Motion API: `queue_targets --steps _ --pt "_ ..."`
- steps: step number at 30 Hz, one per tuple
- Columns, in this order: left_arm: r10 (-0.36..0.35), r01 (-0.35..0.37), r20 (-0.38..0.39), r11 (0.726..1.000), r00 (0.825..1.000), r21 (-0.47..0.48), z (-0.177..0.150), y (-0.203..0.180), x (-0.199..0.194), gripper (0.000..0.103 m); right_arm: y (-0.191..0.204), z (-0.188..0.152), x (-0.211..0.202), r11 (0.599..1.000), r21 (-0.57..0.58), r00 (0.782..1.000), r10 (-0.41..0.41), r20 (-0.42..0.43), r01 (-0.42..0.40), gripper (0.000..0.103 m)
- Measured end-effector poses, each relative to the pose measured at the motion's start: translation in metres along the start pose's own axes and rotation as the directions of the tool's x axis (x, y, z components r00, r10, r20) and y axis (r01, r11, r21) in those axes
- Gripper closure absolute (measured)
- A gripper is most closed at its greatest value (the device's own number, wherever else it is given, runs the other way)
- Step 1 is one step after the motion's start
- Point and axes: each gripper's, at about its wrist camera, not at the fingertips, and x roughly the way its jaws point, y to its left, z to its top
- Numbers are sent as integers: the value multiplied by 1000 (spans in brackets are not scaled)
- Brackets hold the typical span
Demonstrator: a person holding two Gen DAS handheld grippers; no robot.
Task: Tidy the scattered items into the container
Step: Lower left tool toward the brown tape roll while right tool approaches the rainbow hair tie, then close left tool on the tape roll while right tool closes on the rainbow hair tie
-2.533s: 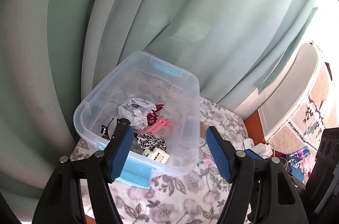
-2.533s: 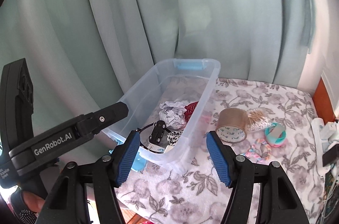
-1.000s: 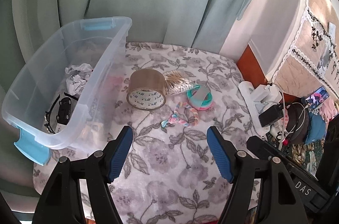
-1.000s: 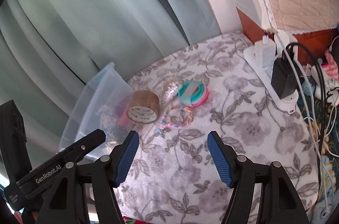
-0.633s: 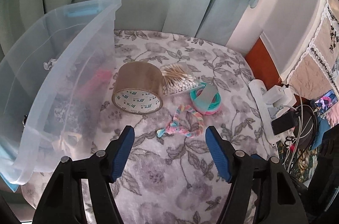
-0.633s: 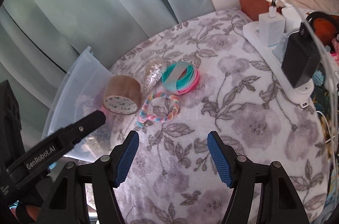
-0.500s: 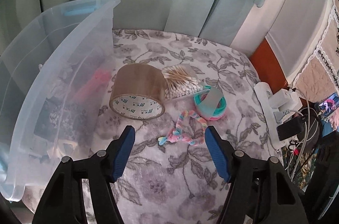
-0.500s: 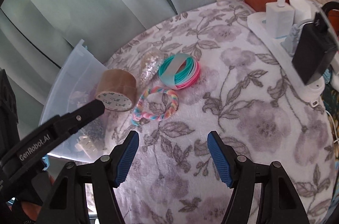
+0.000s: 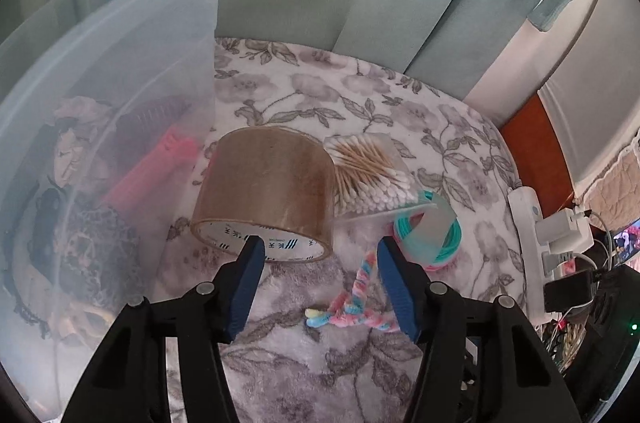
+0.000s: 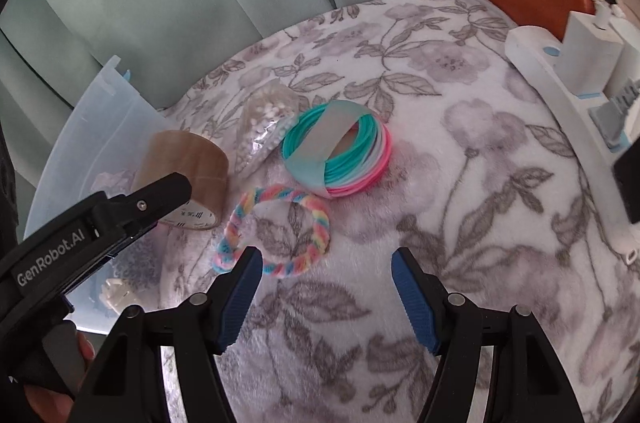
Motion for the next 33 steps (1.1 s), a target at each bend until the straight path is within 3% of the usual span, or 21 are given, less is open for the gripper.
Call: queue_targets --steps 4,8,16,24,27,29,33 --pt "-3 3 -3 1000 1000 -11 4 3 10 53 6 6 10 999 -33 1000 -27 14 28 33" --pt "-6 5 -11 1000 1000 -27 8 8 21 55 11 8 25 997 -68 999 -42 5 42 33" --pt "-9 7 -32 999 999 -48 13 20 37 56 22 7 33 983 -153 993 -97 66 106 34" --pt "-26 25 -29 999 999 -39 16 23 41 61 37 -2 41 925 -293 967 -211 140 244 48" --pt "-37 36 -32 999 999 -36 17 22 42 63 36 -2 41 923 -289 964 -218 149 254 56" --pt "-42 41 -31 999 999 -33 18 22 42 66 33 -1 39 927 -277 964 -220 149 255 66" --pt "-46 45 -22 999 999 -18 18 19 38 78 27 2 34 941 -254 972 -196 126 223 81"
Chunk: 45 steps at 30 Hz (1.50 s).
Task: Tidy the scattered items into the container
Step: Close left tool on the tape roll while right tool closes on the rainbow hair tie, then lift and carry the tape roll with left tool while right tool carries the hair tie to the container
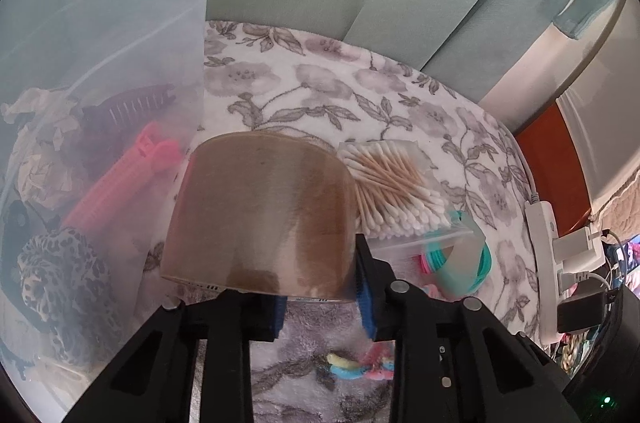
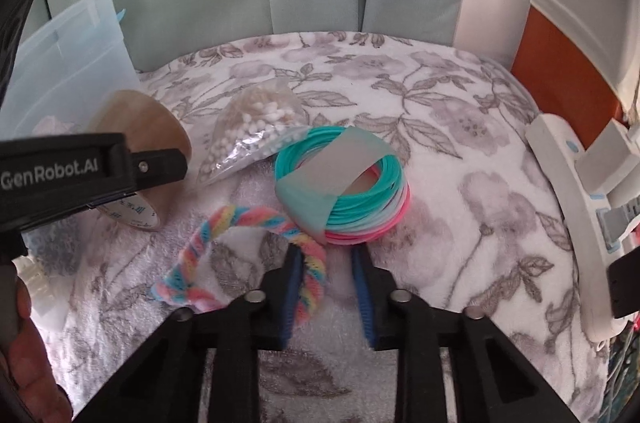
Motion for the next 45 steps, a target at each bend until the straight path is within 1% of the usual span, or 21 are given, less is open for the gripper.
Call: queue_targets --steps 2,3,10,14,18,22,26,29,34,41,45 --pt "-2 2 3 1000 1000 7 0 -2 -3 84 -2 0 -2 1000 10 1000 20 -11 -20 91" --pt "-2 2 5 1000 1000 9 -1 -2 -5 86 -3 -1 -3 999 22 999 30 -16 -30 93" --pt "0 0 -8 1000 1000 0 -10 -1 -19 88 -11 -10 -23 994 82 997 70 -26 -68 94" --pt "-8 8 -12 1000 1000 2 -16 -4 -36 88 -15 -12 -47 992 102 997 72 10 -73 94" --pt "-34 34 2 999 999 14 -22 -12 -59 88 -17 -10 -75 991 115 996 68 60 -75 94" --pt "-60 59 26 997 998 40 -30 -22 -86 88 -15 -8 -108 990 119 991 59 124 -74 94" --pt "-80 75 68 994 995 74 -37 -33 -117 88 -15 -9 -143 989 126 982 51 183 -75 94" --pt "-94 84 106 992 990 95 -41 -36 -142 88 -15 -11 -170 988 133 972 46 229 -78 94" --pt "-118 96 180 987 977 125 -45 -36 -187 88 -12 -11 -214 986 134 947 47 317 -94 94" --pt "-133 94 279 984 951 149 -50 -33 -240 88 0 -15 -269 986 113 899 60 434 -121 94" --pt "-145 99 326 983 934 153 -53 -30 -265 88 7 -18 -294 984 101 873 82 481 -148 94"
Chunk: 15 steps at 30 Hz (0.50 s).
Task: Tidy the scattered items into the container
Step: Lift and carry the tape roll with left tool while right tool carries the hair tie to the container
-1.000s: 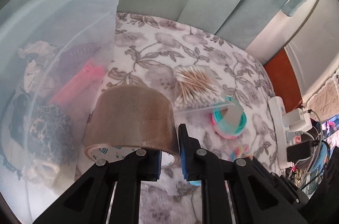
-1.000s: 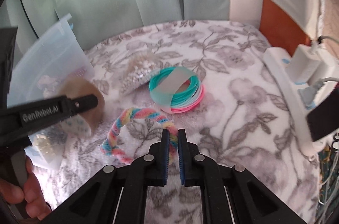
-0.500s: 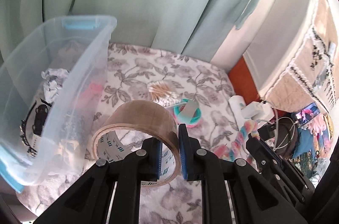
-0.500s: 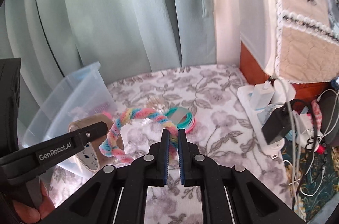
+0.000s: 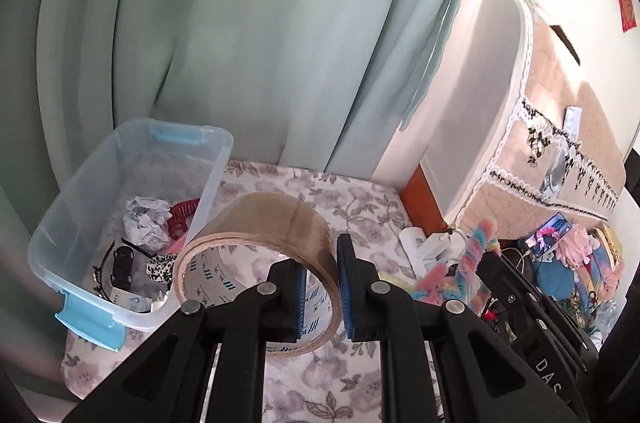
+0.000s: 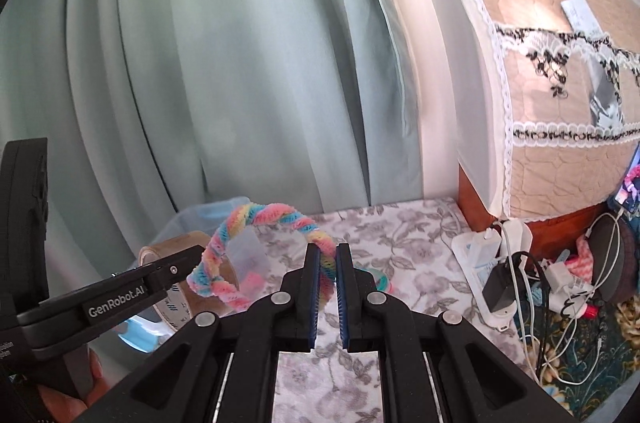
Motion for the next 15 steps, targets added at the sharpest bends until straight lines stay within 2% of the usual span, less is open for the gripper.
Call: queue_targets --steps 15 --pt "-7 10 153 1000 988 -18 17 24 -72 88 49 23 -59 995 -66 987 85 138 -76 94"
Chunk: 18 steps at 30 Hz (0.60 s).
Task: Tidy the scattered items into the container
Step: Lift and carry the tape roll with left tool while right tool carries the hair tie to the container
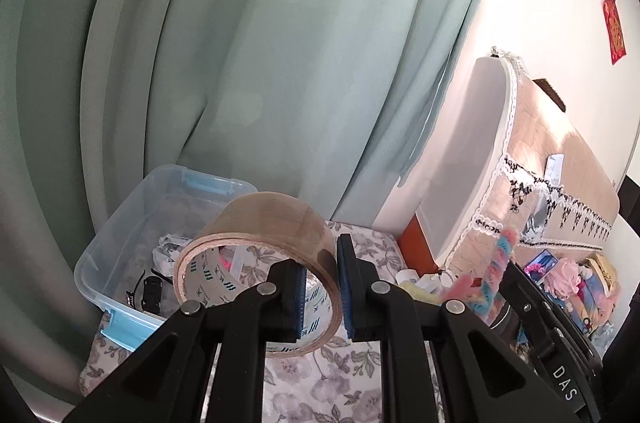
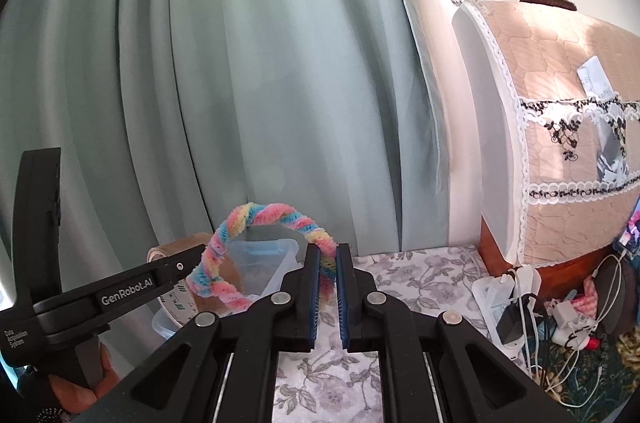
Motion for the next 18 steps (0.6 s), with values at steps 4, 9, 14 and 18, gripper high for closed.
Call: queue_targets --steps 4,9,14,18 --pt "5 -4 29 1000 1000 -8 5 10 -12 88 14 8 -7 1000 -22 1000 15 25 -14 94" --pt "5 -4 53 1000 999 -20 10 23 -22 88 35 13 -10 998 -60 999 36 35 -34 94" --pt "4 -1 65 999 998 -46 10 42 -25 88 50 12 -3 994 -100 998 54 27 -51 94" --pt "15 -10 50 996 999 -86 9 62 -18 88 63 8 10 991 -122 998 62 -6 -63 94"
